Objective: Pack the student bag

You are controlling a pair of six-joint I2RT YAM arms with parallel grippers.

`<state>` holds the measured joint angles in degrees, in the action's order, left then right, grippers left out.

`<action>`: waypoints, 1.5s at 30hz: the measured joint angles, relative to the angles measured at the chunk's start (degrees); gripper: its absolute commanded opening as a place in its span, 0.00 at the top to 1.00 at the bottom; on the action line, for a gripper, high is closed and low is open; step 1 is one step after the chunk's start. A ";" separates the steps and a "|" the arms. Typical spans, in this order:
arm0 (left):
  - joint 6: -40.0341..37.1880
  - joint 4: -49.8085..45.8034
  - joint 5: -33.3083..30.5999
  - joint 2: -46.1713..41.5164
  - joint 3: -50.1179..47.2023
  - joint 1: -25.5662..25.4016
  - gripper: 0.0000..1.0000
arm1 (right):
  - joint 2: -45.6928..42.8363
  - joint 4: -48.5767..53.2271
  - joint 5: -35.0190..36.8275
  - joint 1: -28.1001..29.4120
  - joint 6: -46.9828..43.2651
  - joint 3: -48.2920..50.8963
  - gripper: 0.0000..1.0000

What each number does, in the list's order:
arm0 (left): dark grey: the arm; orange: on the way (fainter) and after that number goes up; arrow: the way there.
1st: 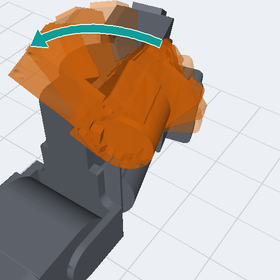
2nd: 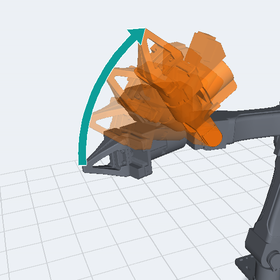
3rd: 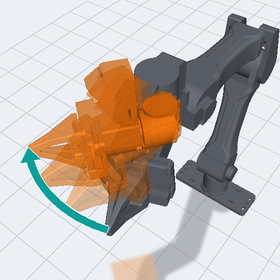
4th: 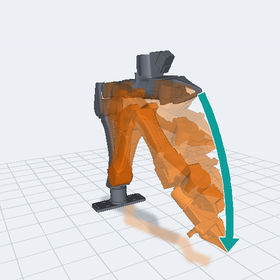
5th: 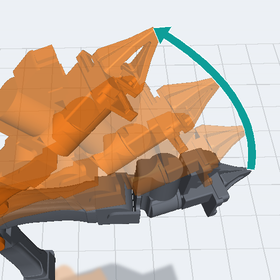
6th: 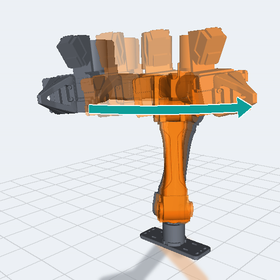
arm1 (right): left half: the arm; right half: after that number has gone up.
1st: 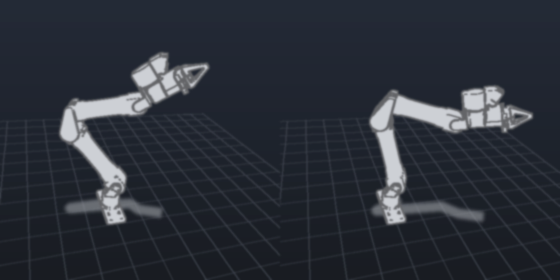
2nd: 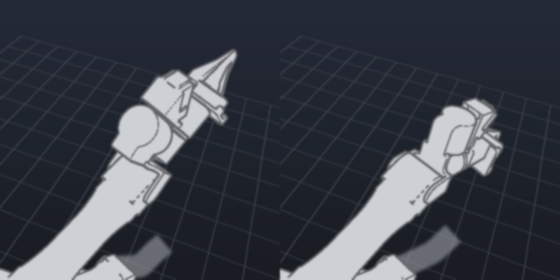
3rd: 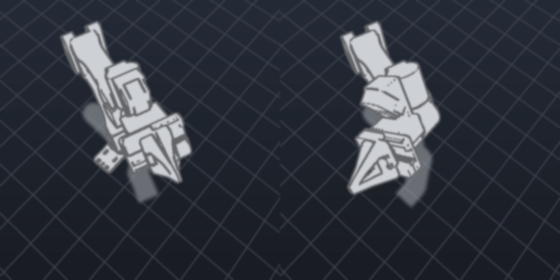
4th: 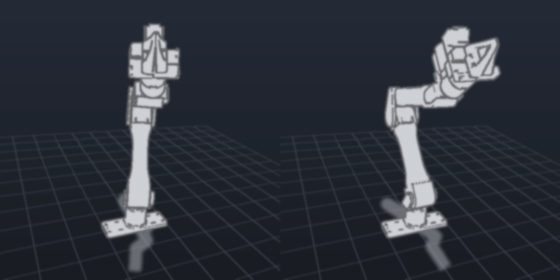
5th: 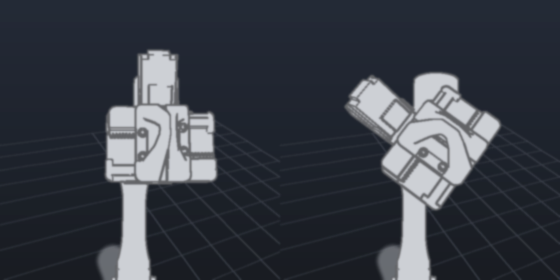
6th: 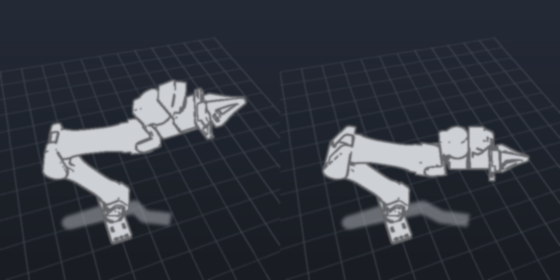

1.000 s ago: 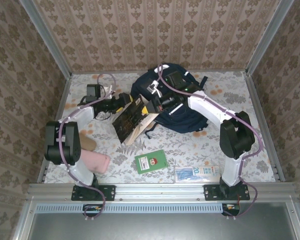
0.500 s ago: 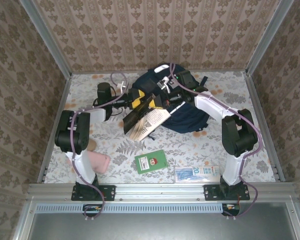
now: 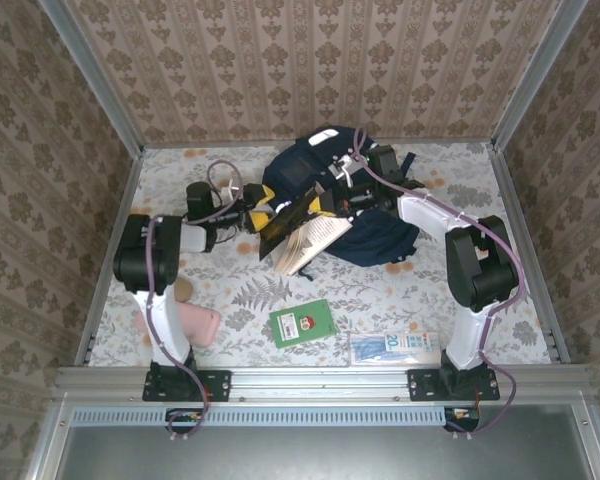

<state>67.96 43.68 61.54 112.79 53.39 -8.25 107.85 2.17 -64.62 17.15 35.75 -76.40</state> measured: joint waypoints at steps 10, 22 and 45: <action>-18.93 -29.14 -14.27 -7.13 2.27 -2.36 0.00 | 0.02 -17.38 2.60 -7.78 16.09 10.05 1.00; -15.80 -26.99 -17.81 -4.02 1.79 -4.02 0.00 | 4.28 -21.22 5.49 -12.07 21.88 13.35 1.00; -11.02 -13.60 -21.20 -11.06 -6.95 -1.16 0.00 | 5.38 -13.20 6.32 -9.81 14.82 11.72 1.00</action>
<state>56.95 30.09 40.34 101.73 46.44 -9.41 113.23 -11.03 -58.30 7.33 50.57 -64.69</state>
